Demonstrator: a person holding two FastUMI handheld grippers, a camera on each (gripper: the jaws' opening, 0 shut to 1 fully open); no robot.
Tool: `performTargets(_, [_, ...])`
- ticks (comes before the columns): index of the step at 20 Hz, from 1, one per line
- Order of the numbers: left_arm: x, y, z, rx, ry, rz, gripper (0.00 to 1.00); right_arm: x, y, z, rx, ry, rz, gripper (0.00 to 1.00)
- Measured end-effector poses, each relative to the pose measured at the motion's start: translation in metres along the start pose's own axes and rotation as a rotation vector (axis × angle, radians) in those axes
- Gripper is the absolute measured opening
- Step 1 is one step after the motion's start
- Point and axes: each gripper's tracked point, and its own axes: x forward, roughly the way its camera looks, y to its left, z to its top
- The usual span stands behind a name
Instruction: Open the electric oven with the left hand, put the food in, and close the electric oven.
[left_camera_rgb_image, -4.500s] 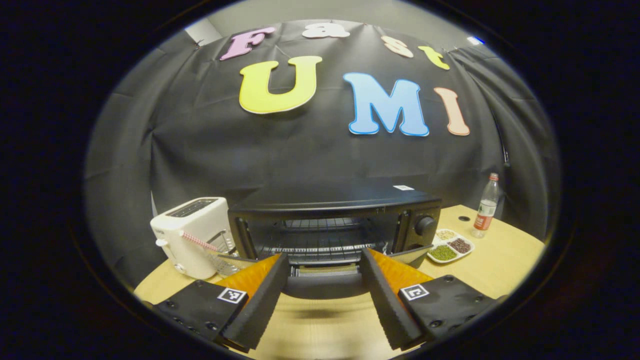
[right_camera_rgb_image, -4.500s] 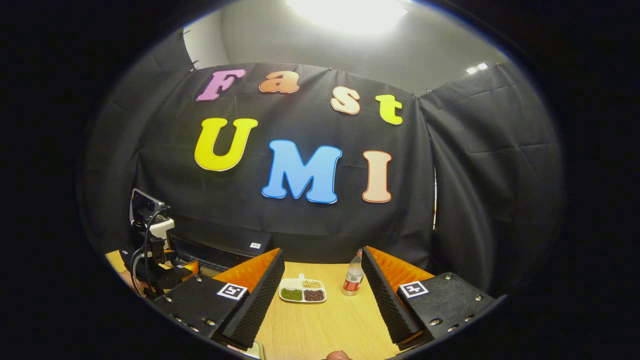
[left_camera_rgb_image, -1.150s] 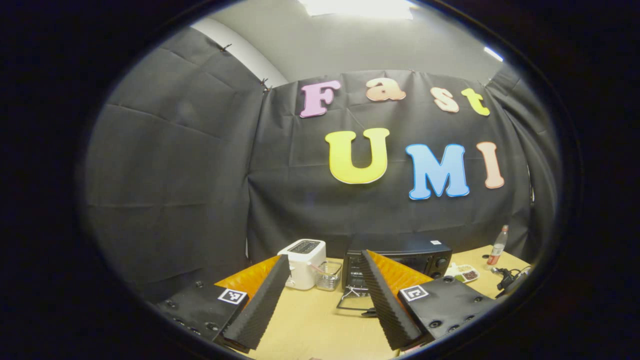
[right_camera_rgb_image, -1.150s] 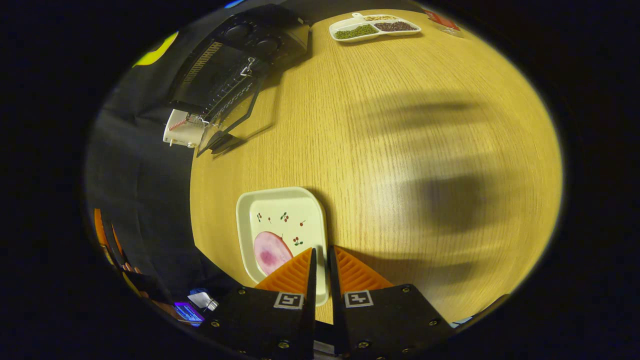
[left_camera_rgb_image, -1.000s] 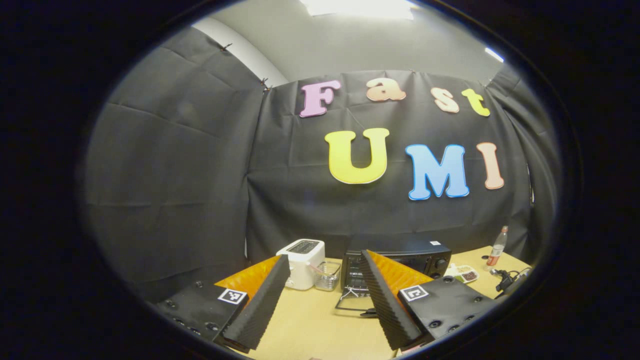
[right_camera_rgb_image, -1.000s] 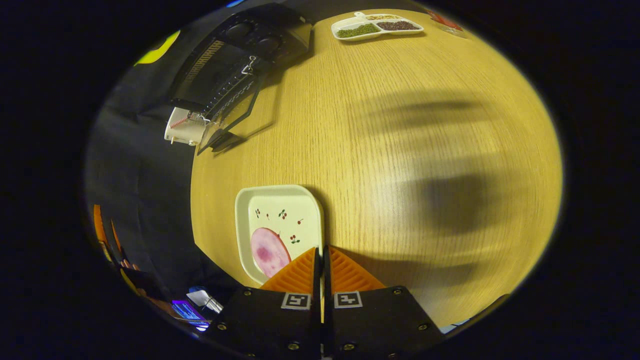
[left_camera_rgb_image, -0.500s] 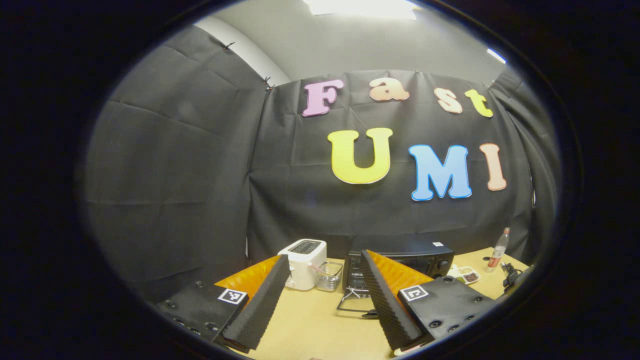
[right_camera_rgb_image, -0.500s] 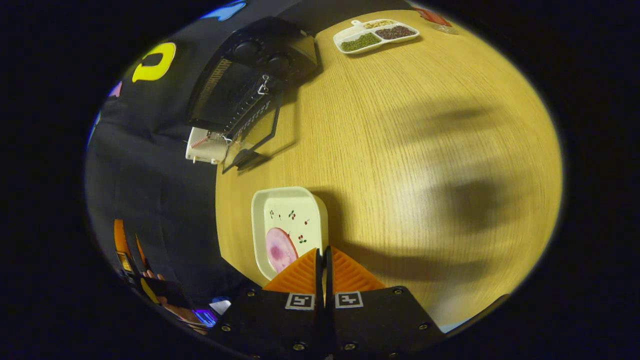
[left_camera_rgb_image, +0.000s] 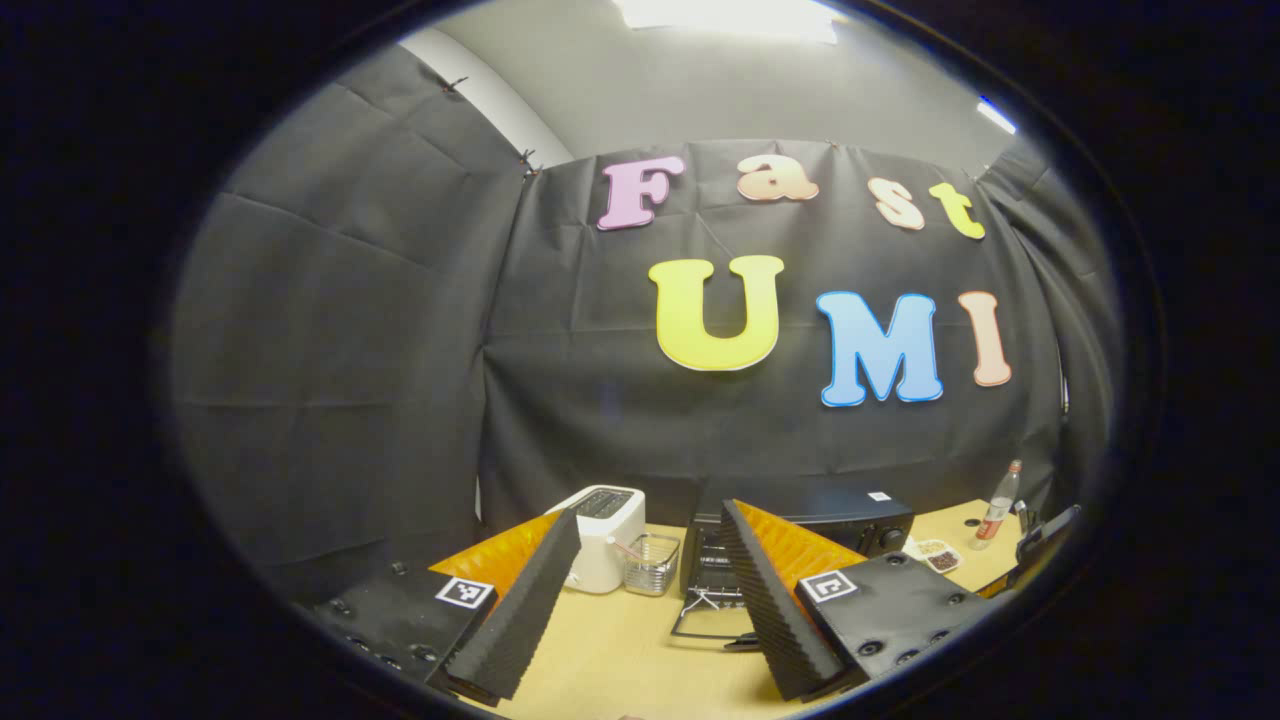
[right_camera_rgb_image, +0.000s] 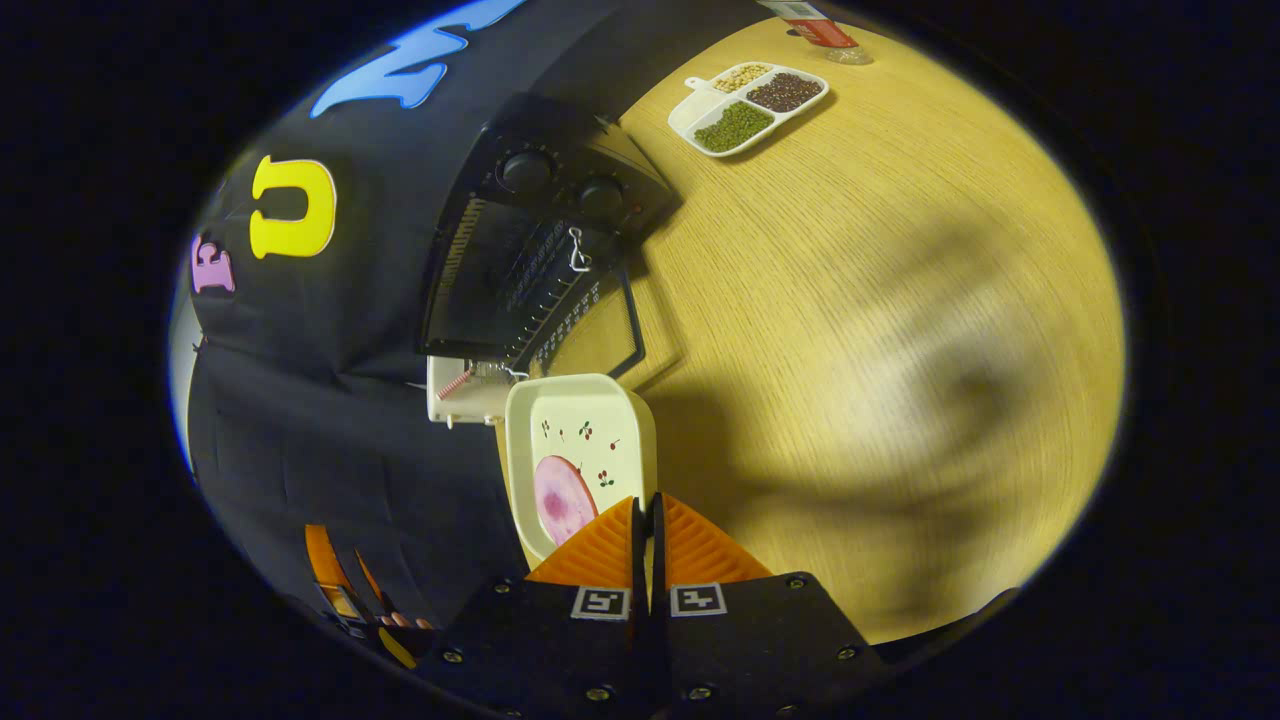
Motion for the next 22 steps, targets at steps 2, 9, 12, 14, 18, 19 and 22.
performTargets(2, [0.012, 0.003, -0.002, 0.002, -0.001, -0.010, 0.96, 0.009, 0.017, 0.009, 0.059, -0.048, 0.022, 0.01])
performTargets(9, [0.048, 0.017, -0.022, -0.014, 0.039, -0.038, 0.96, 0.054, 0.058, 0.042, 0.258, -0.167, 0.067, 0.01])
performTargets(12, [0.062, 0.024, -0.031, -0.010, 0.060, -0.047, 0.96, 0.075, 0.071, 0.058, 0.346, -0.219, 0.084, 0.01])
performTargets(14, [0.068, 0.028, -0.033, -0.013, 0.067, -0.050, 0.95, 0.089, 0.079, 0.066, 0.397, -0.246, 0.089, 0.01])
performTargets(18, [0.080, 0.039, -0.037, -0.001, 0.080, -0.051, 0.96, 0.111, 0.096, 0.086, 0.445, -0.318, 0.106, 0.01])
performTargets(19, [0.082, 0.042, -0.040, 0.004, 0.085, -0.051, 0.96, 0.116, 0.099, 0.092, 0.451, -0.341, 0.107, 0.01])
performTargets(22, [0.087, 0.051, -0.042, 0.006, 0.090, -0.044, 0.95, 0.129, 0.107, 0.108, 0.477, -0.402, 0.108, 0.01])
